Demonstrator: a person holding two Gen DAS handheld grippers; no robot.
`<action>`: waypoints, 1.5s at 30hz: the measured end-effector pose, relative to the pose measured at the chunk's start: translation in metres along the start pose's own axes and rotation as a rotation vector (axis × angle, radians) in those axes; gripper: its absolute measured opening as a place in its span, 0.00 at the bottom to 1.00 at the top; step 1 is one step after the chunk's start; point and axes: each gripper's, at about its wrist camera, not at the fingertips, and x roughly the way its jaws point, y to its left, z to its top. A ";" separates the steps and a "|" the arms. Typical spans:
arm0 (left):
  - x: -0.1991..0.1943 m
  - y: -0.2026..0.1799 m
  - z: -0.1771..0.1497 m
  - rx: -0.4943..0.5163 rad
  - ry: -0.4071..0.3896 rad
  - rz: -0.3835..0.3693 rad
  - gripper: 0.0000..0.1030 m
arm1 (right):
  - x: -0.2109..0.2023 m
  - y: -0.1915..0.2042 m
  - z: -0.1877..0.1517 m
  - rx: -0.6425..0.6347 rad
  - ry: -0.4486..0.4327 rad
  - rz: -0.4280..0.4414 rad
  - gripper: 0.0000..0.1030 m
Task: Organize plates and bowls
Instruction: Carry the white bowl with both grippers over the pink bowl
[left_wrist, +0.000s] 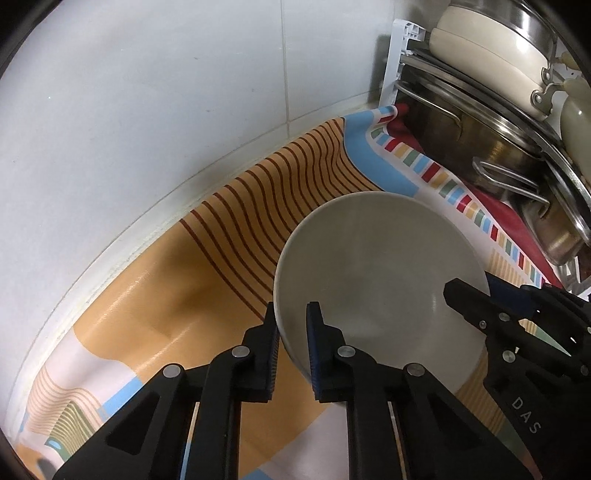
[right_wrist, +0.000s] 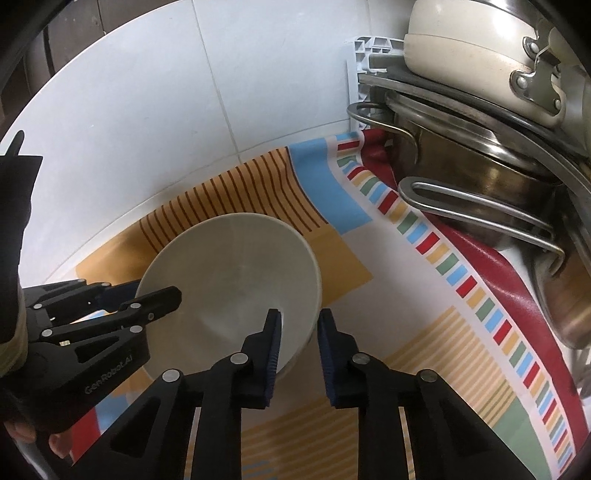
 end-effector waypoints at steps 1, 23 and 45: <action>0.000 0.000 0.000 -0.001 0.000 0.002 0.15 | 0.000 0.000 0.000 0.003 0.000 0.000 0.20; -0.066 0.012 -0.027 -0.060 -0.046 -0.004 0.13 | -0.039 0.012 -0.004 -0.003 -0.005 0.030 0.16; -0.157 0.034 -0.096 -0.179 -0.081 0.021 0.13 | -0.120 0.048 -0.040 -0.055 -0.017 0.096 0.16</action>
